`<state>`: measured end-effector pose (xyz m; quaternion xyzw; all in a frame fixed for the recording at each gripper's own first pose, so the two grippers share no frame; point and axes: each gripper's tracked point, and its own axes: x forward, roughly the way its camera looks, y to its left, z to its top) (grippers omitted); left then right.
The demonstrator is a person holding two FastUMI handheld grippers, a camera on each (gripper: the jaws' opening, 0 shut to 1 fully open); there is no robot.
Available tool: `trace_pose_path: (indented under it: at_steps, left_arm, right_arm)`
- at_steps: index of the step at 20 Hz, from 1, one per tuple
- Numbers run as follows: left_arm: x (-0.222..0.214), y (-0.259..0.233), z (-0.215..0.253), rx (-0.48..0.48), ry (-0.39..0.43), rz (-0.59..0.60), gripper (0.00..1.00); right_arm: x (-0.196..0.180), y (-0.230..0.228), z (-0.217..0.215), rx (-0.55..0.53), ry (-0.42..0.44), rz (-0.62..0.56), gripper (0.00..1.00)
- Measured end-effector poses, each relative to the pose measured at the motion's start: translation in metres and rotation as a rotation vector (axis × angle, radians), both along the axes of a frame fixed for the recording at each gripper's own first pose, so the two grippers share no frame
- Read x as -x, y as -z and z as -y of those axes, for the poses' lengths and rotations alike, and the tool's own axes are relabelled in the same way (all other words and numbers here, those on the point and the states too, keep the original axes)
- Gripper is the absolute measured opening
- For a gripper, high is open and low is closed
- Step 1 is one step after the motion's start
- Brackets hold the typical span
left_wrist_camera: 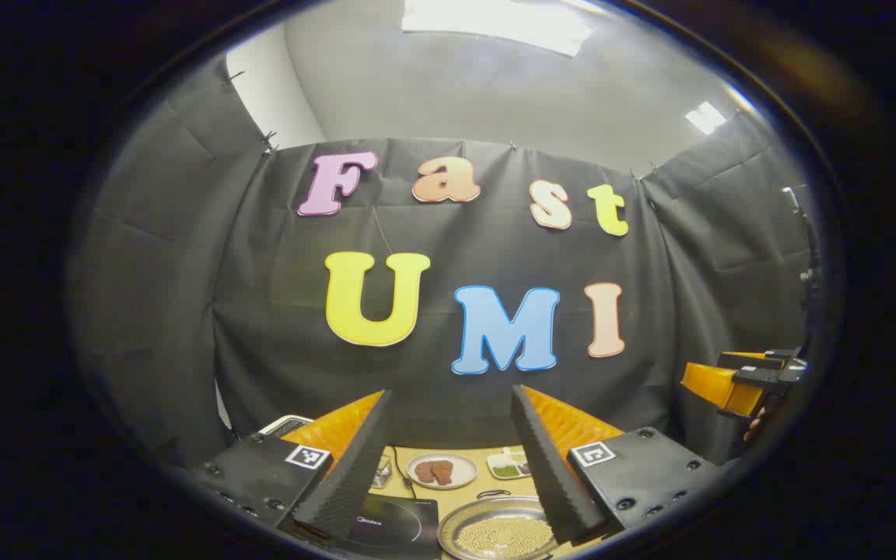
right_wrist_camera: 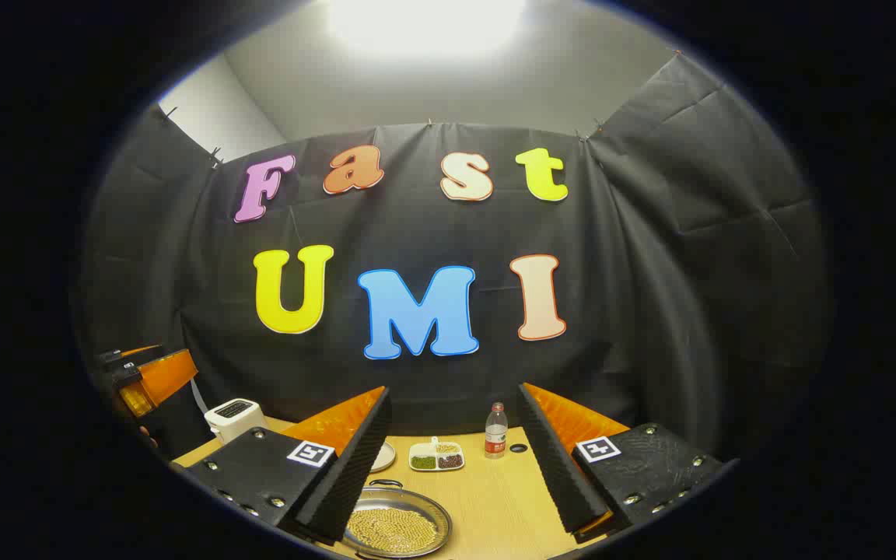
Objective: First push the handle of the pot to place it horizontally, then grasp the pot with both hands and set it on the induction cooktop.
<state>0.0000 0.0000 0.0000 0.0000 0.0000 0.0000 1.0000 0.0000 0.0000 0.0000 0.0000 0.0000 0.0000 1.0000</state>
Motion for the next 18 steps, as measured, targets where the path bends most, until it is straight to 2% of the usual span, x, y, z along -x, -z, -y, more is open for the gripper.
trace_pose_path:
  at_steps: [3, 4, 9, 18]
  left_arm:
    - [-0.003, -0.001, 0.002, -0.004, -0.004, 0.008, 0.95]
    - [-0.004, -0.003, 0.002, -0.003, -0.007, 0.011, 0.99]
    - [-0.009, 0.001, 0.0, -0.002, -0.01, 0.002, 0.97]
    - [-0.017, 0.012, -0.008, -0.008, -0.024, -0.017, 0.97]
  right_arm:
    - [-0.001, 0.0, 0.002, -0.004, -0.002, -0.002, 0.97]
    - [-0.001, 0.001, 0.002, -0.003, -0.004, 0.0, 0.97]
    - [-0.006, -0.004, -0.002, -0.009, -0.026, 0.015, 0.97]
    - [-0.021, 0.019, -0.007, -0.012, -0.028, -0.053, 0.97]
